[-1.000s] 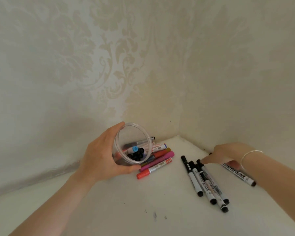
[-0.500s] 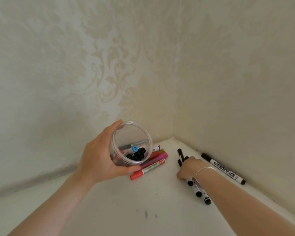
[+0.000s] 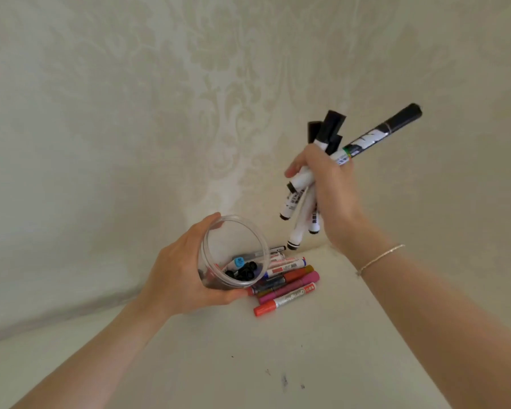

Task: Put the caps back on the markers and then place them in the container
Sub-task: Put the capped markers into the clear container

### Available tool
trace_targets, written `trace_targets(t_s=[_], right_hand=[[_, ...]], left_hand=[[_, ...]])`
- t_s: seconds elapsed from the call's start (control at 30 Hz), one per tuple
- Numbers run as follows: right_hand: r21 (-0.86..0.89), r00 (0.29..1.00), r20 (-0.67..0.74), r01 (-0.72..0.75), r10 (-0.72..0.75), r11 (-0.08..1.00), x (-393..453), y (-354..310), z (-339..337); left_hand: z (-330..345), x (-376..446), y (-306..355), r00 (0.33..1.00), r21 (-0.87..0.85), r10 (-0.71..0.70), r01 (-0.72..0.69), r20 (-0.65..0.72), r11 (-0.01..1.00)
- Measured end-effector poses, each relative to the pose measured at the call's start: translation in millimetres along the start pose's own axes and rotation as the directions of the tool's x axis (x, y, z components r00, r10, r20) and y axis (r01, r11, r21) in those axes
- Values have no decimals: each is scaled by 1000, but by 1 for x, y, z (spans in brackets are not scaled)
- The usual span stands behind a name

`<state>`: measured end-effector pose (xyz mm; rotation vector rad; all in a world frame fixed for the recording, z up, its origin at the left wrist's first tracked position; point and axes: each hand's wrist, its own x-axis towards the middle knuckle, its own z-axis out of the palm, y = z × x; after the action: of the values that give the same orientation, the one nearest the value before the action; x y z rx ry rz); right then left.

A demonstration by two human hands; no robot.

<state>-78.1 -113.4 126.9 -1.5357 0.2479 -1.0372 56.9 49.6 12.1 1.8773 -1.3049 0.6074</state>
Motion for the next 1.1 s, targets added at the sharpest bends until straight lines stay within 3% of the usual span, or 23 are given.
trace_targets(t_s=[0.07,0.2,0.43,0.53,0.6,0.7,0.77,0.93,1.1], right_hand=[[-48,993,98,77,-72,996,-9,-14,23],[-106,963,263,96,-65,990,-23,14,51],[-13,957,266,123,-115,992,-22,60,57],[-174,892,446,162,-69,971,-20,70,58],[-377,832,555,250,2,892,-16,73,62],[-496,756,647,318,100,808,-8,78,72],[-538,744,651,316,147,782,-5,77,75],[-516,772,606,198,192,833,2,73,74],[-493,852,520,244,58,835,-2,64,77]], left_hand=[[0,-1,-4,1000,5,-21,21,-3,1000],[-2,-5,-10,997,-18,-72,72,-1,997],[-2,-5,-16,997,-96,-78,78,0,992],[-3,-4,-19,998,-81,-63,63,1,995],[-2,-2,-20,998,-71,-66,66,-4,995],[1,0,-22,998,-63,-65,64,0,996],[2,0,-24,997,-74,-70,71,24,995],[1,4,-27,995,-101,-96,99,33,990],[0,5,-30,994,-91,-104,105,10,990]])
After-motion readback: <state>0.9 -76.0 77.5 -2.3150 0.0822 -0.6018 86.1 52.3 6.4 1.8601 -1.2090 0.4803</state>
